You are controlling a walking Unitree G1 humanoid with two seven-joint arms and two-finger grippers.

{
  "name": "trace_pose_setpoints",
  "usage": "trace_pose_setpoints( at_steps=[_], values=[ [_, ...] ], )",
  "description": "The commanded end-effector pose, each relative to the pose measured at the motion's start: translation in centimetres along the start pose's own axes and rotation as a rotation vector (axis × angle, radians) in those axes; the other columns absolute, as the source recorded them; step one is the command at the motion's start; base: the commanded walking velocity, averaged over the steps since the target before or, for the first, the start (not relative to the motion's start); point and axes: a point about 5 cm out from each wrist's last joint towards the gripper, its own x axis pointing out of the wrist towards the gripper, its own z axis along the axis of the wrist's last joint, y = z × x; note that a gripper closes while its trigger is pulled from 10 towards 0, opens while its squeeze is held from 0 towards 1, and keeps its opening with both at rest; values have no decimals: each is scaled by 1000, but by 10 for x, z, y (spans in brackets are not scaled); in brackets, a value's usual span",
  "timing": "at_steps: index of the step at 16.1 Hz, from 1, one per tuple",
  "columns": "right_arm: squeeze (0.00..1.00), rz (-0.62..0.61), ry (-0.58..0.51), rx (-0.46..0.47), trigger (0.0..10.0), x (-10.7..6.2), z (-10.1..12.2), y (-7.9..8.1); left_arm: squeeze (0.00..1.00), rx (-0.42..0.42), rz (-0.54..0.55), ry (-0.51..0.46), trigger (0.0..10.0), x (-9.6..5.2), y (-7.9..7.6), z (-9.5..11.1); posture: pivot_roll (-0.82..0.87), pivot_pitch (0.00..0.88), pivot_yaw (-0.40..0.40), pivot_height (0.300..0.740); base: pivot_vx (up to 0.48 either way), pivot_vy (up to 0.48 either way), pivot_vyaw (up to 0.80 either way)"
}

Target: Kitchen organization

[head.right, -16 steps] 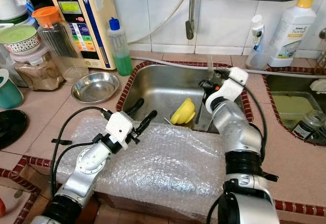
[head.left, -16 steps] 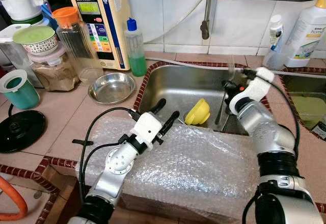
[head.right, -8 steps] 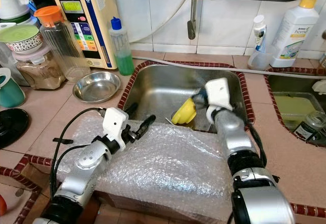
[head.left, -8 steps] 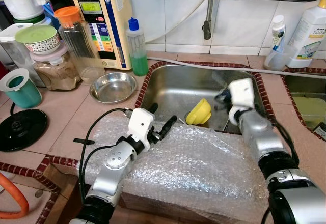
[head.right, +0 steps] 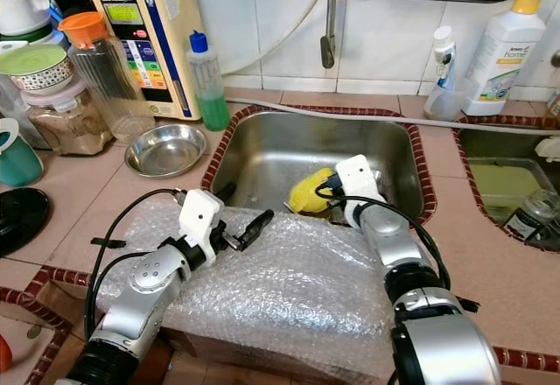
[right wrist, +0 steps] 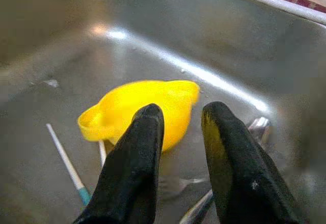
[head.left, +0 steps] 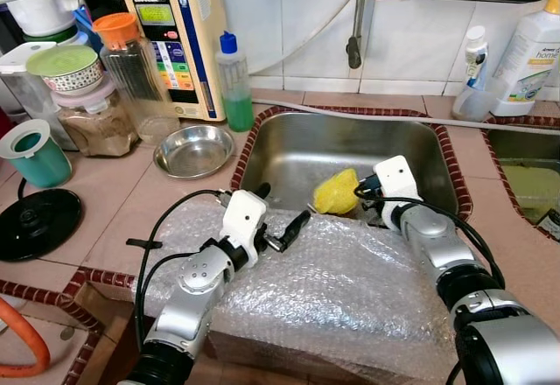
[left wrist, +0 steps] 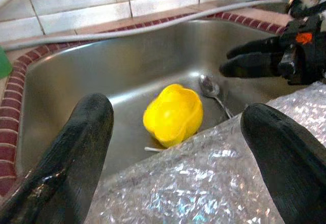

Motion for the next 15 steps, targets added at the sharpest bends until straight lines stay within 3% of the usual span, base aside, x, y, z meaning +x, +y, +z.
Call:
trace_pose_setpoints(
  at_steps=[1, 4, 6, 8, 11, 13, 15],
  values=[
    [1000, 20, -2, 34, 10000, 2, 1, 3, 1000, 41, 26, 22, 10000, -1, 7, 2, 0, 0, 108, 740, 0, 0, 0],
    [1000, 46, -82, 145, 10000, 2, 13, 7, 1000, 62, 165, 24, 10000, -1, 25, 5, 5, 0, 101, 740, 0, 0, 0],
    [1000, 124, -195, 190, 10000, -1, 24, 20, 1000, 1, 319, 34, 10000, 0, 47, 8, 1, 0, 102, 740, 0, 0, 0],
    [1000, 179, -300, 210, 10000, -11, 34, 32, 1000, -53, 444, 27, 10000, -1, 64, 11, -6, 0, 105, 740, 0, 0, 0],
    [1000, 251, -386, 236, 10000, -33, 44, 48, 1000, -64, 600, 40, 10000, -2, 88, 15, -24, 0, 113, 740, 0, 0, 0],
    [1000, 318, -424, 204, 10000, -48, 49, 58, 1000, -56, 651, 40, 10000, 1, 100, 20, -33, 0, 118, 740, 0, 0, 0],
    [1000, 351, -425, 186, 10000, -60, 47, 62, 1000, -101, 727, 32, 10000, 3, 113, 26, -53, 0, 128, 740, 0, 0, 0]
  ],
)
